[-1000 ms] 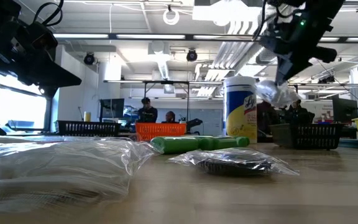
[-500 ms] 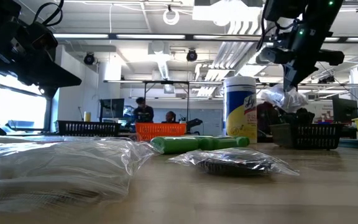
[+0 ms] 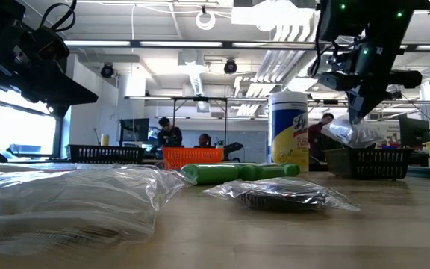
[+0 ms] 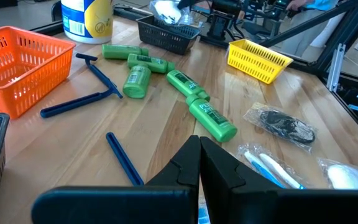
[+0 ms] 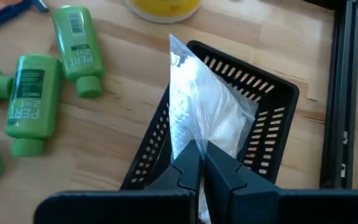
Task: Pick & Place Travel size toiletries
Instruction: Put the white cotton pack into the right black bin, then put the green shampoo bottle into the yellow bin
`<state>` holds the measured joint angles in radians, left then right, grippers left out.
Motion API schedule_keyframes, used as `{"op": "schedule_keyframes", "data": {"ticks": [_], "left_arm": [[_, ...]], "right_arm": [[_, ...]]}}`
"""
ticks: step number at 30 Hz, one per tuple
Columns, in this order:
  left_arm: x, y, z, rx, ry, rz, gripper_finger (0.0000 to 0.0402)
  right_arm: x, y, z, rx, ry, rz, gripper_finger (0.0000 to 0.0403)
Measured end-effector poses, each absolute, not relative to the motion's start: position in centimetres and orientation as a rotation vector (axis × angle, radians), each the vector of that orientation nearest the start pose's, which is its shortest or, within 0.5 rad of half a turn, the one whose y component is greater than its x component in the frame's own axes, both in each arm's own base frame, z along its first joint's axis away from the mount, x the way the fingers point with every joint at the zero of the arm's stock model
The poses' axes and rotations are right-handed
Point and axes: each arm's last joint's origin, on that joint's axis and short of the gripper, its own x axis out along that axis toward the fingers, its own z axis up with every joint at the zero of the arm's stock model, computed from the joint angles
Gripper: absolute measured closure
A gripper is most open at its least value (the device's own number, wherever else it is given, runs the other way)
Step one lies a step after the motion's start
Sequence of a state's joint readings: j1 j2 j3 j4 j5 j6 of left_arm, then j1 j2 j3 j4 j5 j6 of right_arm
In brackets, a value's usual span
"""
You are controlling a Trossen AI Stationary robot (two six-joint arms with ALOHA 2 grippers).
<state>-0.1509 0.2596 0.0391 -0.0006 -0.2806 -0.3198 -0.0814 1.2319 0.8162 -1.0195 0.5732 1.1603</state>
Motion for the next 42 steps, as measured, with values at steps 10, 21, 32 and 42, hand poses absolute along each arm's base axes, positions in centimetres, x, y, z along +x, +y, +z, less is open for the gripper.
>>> {"op": "schedule_keyframes", "data": {"ticks": [10,21,32,42], "left_arm": [[11.0,-0.9,15.5,-0.271,0.194,0.163,0.0398],[11.0,-0.9,15.5,-0.27,0.194,0.163,0.0398],[11.0,-0.9,15.5,-0.27,0.195,0.163,0.0398],[11.0,-0.9,15.5,-0.27,0.195,0.163,0.0398]], "right_arm": [[19.7,-3.1,20.4,0.553,1.002,-1.254,0.04],[20.4,-3.2,19.0,0.526,1.06,-1.289,0.0399],[20.4,-3.1,19.1,0.527,1.059,-1.285,0.0328],[19.6,-3.0,20.0,0.543,1.066,-1.261,0.0276]]}}
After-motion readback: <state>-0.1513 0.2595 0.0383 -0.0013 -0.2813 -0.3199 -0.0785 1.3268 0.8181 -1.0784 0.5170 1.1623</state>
